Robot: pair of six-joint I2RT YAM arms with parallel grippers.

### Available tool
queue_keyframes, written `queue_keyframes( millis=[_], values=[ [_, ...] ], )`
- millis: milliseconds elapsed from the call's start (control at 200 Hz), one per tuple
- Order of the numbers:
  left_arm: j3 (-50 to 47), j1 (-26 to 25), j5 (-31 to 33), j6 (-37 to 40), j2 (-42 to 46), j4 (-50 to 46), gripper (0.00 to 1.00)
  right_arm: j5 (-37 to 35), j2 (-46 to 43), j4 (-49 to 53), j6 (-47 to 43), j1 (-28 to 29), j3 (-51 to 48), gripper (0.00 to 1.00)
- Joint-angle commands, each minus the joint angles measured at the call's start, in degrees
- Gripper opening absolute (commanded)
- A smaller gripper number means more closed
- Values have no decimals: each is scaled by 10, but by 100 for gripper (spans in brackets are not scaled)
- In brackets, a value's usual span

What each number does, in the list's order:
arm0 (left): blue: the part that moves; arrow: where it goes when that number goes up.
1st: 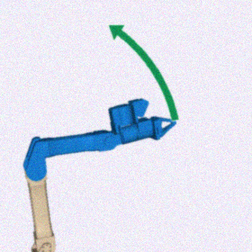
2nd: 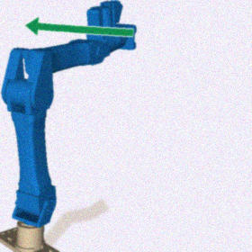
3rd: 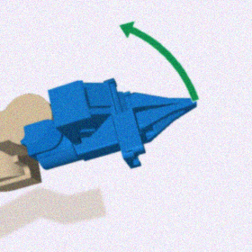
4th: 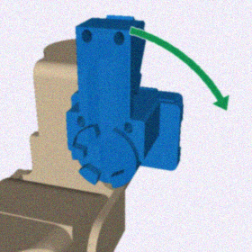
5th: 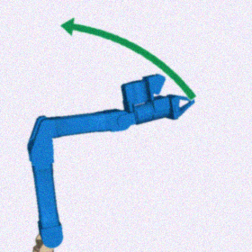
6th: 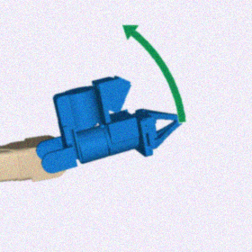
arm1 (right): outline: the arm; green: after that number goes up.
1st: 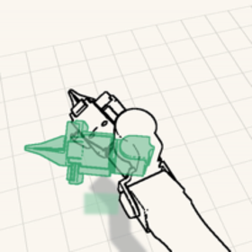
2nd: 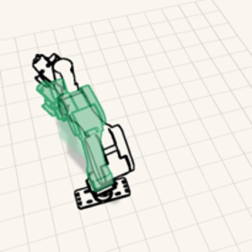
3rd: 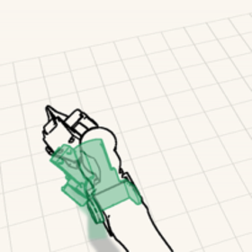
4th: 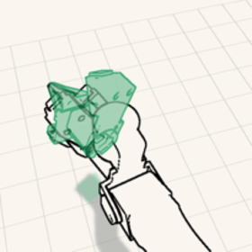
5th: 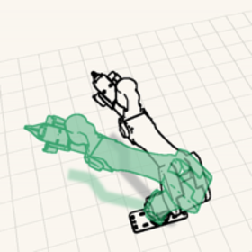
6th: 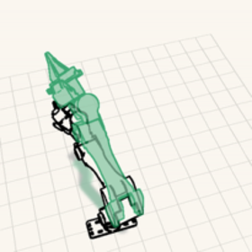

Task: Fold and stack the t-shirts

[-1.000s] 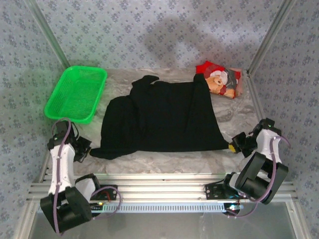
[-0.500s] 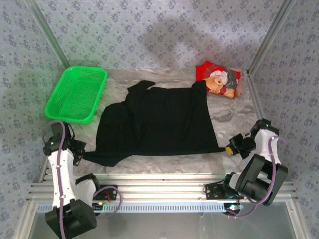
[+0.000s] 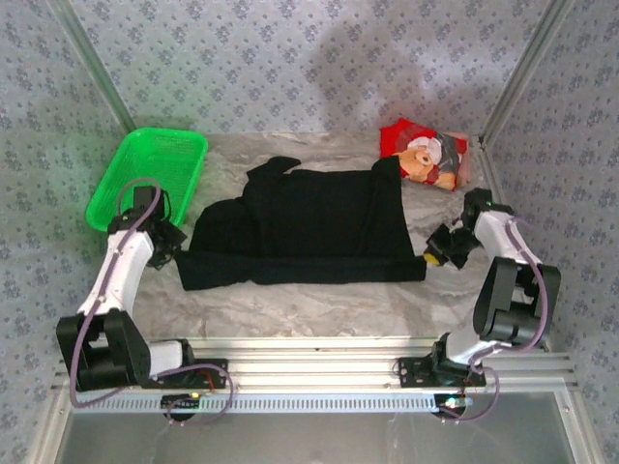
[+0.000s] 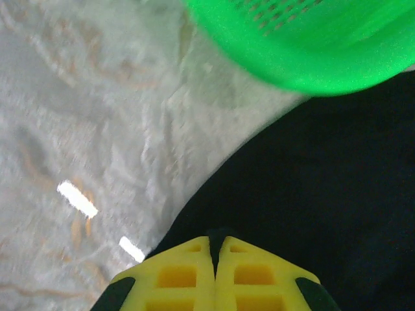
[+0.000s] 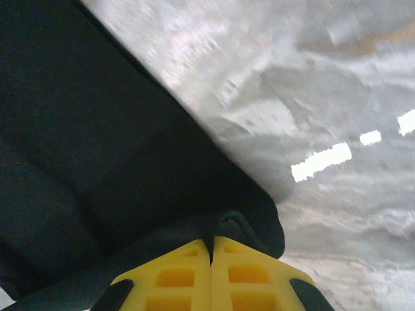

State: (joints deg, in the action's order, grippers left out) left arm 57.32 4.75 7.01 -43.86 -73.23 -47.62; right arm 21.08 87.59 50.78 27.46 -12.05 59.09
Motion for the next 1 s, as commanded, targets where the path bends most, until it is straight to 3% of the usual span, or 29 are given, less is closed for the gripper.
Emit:
queue_keyframes(
  millis=[0, 520, 999],
  values=[
    [26, 0, 33, 41, -35, 12, 0, -42, 39, 2, -14, 16, 39, 0],
    [104, -14, 17, 96, -151, 21, 0, -82, 119, 4, -42, 54, 118, 0],
    [150, -19, 29, 111, -197, 10, 0, -86, 167, 6, -52, 75, 156, 0]
  ],
)
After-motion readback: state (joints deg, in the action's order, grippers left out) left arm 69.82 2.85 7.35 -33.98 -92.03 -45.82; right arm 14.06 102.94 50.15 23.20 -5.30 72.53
